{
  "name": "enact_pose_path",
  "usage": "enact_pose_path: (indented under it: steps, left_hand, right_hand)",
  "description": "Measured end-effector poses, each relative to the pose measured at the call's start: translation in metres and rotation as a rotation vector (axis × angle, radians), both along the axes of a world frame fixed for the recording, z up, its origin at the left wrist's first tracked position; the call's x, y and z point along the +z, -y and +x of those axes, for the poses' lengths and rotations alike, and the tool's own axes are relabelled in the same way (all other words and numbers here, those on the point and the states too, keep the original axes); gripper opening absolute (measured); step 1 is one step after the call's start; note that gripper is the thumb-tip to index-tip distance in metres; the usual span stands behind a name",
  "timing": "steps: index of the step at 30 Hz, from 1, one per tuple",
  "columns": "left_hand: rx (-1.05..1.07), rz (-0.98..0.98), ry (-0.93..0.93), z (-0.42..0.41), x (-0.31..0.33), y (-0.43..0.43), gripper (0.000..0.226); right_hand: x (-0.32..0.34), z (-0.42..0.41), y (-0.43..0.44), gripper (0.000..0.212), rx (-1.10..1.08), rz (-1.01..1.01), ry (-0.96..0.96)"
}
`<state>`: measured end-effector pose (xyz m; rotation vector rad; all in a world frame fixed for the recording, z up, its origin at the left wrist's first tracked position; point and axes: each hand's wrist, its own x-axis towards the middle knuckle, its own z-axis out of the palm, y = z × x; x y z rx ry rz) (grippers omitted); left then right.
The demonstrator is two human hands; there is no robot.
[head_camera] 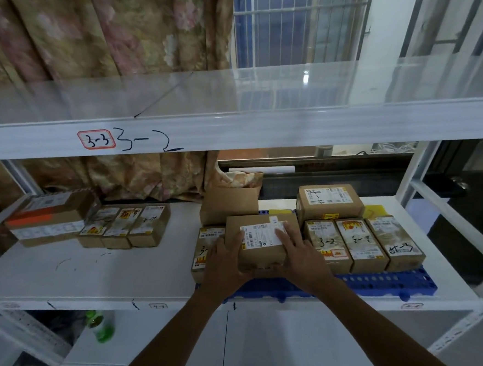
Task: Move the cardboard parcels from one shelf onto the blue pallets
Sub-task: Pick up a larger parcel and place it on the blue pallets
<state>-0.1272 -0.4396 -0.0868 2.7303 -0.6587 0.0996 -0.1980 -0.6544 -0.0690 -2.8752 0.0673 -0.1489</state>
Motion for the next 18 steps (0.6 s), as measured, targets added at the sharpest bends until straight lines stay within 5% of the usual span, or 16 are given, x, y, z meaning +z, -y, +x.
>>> enact_pose_path:
  steps: [9, 18]
  left_hand:
    - [0.006, 0.127, -0.009, 0.001, 0.01, 0.0, 0.112]
    - [0.003, 0.271, -0.086, -0.01, 0.036, 0.003, 0.135]
  right_hand:
    - [0.011, 0.001, -0.001, 0.092, 0.011, -0.052, -0.064]
    - [0.031, 0.004, 0.007, 0.099, 0.047, -0.006, -0.15]
